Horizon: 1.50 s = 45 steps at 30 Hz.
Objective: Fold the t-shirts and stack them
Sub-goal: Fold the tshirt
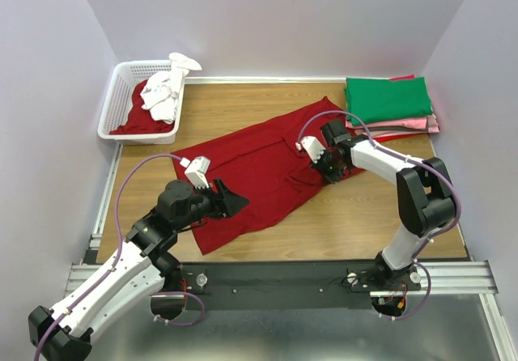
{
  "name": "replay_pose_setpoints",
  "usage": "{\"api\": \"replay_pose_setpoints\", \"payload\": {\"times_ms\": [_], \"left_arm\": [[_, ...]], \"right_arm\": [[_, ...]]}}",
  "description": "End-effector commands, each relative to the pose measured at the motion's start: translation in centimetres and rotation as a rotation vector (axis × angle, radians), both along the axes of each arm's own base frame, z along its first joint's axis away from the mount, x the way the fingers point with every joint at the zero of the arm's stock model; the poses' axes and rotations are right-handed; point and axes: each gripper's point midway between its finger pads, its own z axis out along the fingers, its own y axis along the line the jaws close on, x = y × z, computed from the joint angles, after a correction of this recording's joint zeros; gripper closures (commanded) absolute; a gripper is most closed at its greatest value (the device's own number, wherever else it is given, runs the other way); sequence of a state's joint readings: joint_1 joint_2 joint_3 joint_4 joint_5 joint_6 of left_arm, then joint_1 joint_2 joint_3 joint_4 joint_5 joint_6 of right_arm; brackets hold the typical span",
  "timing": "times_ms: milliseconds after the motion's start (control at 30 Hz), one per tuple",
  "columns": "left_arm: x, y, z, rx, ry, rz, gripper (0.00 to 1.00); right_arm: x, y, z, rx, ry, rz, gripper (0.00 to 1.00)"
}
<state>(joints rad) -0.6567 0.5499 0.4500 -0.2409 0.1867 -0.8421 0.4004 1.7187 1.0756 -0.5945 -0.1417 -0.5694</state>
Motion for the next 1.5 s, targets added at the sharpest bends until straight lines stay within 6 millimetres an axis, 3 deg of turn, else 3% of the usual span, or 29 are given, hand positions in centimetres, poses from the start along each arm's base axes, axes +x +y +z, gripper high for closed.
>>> {"api": "replay_pose_setpoints", "payload": {"times_ms": [0, 233, 367, 733, 900, 1033, 1067, 1133, 1200, 1400, 1467], "left_arm": [[-0.2, -0.3, 0.1, -0.012, -0.007, -0.021, 0.32], [-0.2, -0.4, 0.3, -0.008, -0.010, -0.024, 0.32], [-0.1, -0.3, 0.3, -0.002, -0.009, -0.023, 0.32], [-0.1, -0.4, 0.3, -0.003, -0.010, -0.023, 0.32], [0.1, -0.5, 0.2, 0.003, -0.007, -0.030, 0.32], [0.0, -0.5, 0.3, -0.002, -0.010, -0.028, 0.32], [0.0, -0.4, 0.2, 0.001, -0.008, -0.025, 0.32], [-0.1, -0.3, 0.2, 0.000, -0.007, -0.023, 0.32], [-0.2, -0.3, 0.3, -0.008, -0.012, -0.022, 0.32], [-0.3, -0.3, 0.2, -0.010, -0.008, -0.027, 0.32], [-0.3, -0.4, 0.3, -0.010, -0.012, -0.031, 0.32]], "right_arm": [[1.4, 0.4, 1.5, 0.002, -0.065, 0.007, 0.98], [3.3, 1.3, 4.6, 0.029, -0.123, 0.013, 0.99], [4.2, 2.1, 4.5, 0.040, -0.100, 0.021, 0.97], [3.4, 3.0, 4.2, 0.048, -0.024, 0.087, 0.93], [3.8, 3.5, 2.7, 0.048, 0.026, 0.064, 0.84], [6.4, 3.4, 2.4, 0.017, -0.021, -0.039, 0.81], [7.2, 3.6, 2.7, 0.020, -0.048, -0.057, 0.79], [8.5, 3.7, 4.1, 0.027, -0.100, -0.089, 0.65], [8.9, 3.7, 5.0, 0.035, -0.125, -0.095, 0.61], [7.9, 4.0, 7.2, 0.078, -0.157, -0.051, 0.60], [6.9, 4.2, 6.8, 0.095, -0.137, -0.021, 0.60]]}}
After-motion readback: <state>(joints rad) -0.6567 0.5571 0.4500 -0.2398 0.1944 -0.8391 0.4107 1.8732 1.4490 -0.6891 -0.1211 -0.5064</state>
